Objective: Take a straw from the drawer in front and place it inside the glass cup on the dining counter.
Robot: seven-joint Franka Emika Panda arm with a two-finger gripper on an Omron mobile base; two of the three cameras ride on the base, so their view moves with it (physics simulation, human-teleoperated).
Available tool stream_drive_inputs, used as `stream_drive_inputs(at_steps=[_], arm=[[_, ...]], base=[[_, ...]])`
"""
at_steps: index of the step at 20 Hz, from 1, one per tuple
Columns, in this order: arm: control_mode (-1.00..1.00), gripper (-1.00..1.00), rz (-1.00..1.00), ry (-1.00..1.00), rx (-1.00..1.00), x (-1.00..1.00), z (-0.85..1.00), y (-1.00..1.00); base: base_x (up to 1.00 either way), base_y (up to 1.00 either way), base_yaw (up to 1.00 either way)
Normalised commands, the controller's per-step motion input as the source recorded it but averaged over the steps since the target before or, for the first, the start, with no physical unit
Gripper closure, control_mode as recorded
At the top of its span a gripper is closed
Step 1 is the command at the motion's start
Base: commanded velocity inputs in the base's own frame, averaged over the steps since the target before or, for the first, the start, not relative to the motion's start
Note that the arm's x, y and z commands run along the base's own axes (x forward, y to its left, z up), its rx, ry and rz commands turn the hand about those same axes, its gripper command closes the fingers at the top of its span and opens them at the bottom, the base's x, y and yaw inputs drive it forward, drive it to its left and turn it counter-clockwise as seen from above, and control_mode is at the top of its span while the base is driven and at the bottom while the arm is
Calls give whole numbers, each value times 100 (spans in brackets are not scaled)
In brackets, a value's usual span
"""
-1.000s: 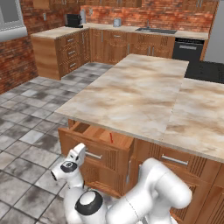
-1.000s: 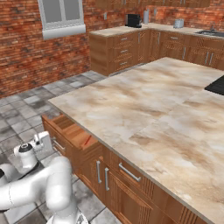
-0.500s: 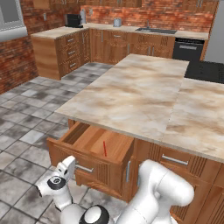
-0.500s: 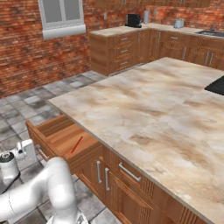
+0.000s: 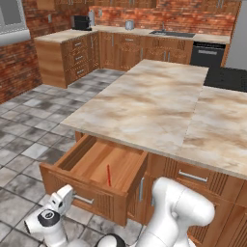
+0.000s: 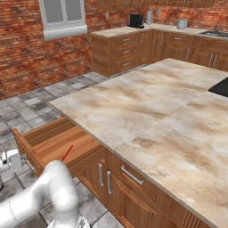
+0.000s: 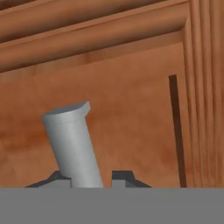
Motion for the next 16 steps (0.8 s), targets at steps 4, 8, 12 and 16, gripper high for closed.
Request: stream_drive_inputs(at_steps=[4, 8, 12, 16], arm=[[-100, -100, -5, 0, 0, -29, 0, 39], [-100, -100, -6, 2, 0, -11, 0, 10], [-100, -100, -5, 17, 9, -14, 0, 0], [-100, -100, -3, 23, 16, -27, 0, 1]], base=[[0, 0, 0], [0, 0, 0], [0, 0, 0], [0, 0, 0]])
